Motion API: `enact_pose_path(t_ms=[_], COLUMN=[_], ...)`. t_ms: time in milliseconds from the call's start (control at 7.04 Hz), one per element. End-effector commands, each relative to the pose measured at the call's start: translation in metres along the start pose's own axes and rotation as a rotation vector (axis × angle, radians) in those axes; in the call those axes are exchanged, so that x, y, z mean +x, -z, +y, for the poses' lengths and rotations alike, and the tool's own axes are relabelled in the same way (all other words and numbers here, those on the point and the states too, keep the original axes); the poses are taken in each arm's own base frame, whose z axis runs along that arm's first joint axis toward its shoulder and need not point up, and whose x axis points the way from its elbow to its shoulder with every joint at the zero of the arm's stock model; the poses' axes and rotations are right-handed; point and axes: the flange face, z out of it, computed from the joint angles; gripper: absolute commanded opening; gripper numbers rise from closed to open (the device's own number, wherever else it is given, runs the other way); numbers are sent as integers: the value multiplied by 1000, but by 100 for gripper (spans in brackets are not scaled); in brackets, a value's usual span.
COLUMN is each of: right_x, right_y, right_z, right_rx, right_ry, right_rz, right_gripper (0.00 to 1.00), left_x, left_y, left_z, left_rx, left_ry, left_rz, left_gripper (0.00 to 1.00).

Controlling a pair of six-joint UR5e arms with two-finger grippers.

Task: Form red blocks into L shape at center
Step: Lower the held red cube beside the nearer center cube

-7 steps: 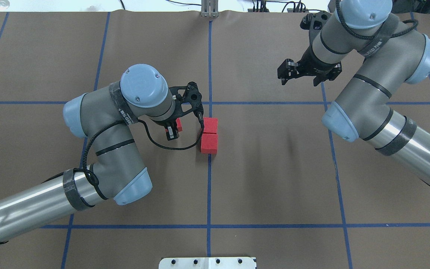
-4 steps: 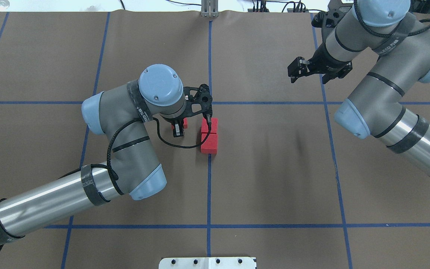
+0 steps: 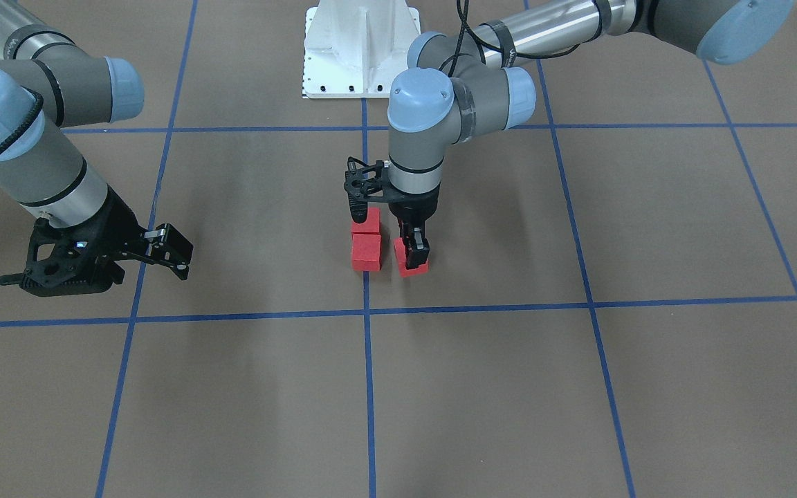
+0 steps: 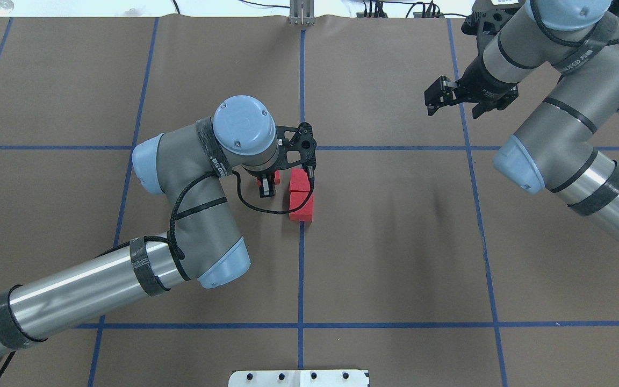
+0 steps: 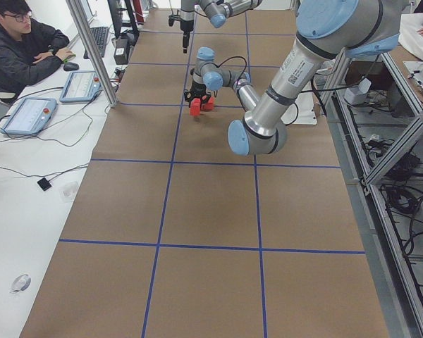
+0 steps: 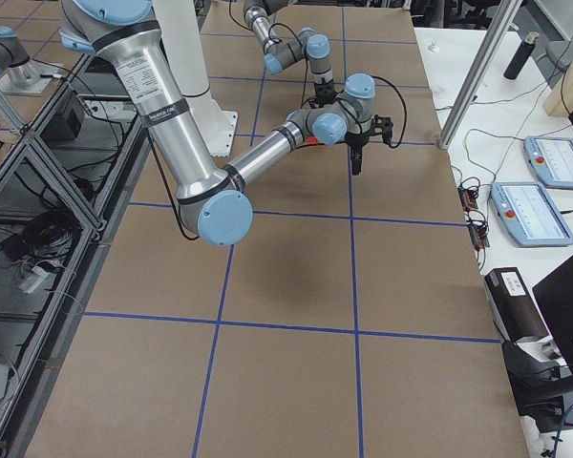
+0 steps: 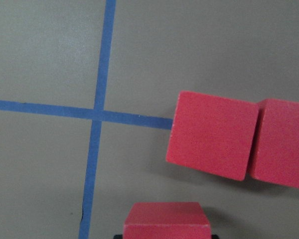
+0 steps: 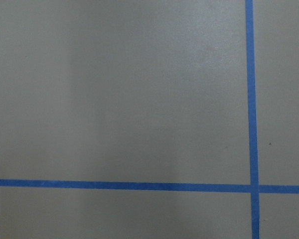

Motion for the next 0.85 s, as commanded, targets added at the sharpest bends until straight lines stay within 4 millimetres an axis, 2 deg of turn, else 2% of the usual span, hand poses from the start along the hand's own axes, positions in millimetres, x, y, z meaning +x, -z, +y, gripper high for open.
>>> enact_pose_path(t_ms=[0,426,710], right_x=[-2,-2,-1], right_y=[1,1,1], right_z=[0,0,0], right_rx=[1,2,1], right_ry=[-4,-10,-11], right_rz=[-5,-4,-3], right_gripper=[99,99,99], left_x=[0,0,0], left_y=[4,5,-4], left_z=[-5,-4,-2], left_rx=[37,59,45], left_ry=[2,-17,-32], left_rz=[-20,-36,-25], left_gripper=[0,0,0])
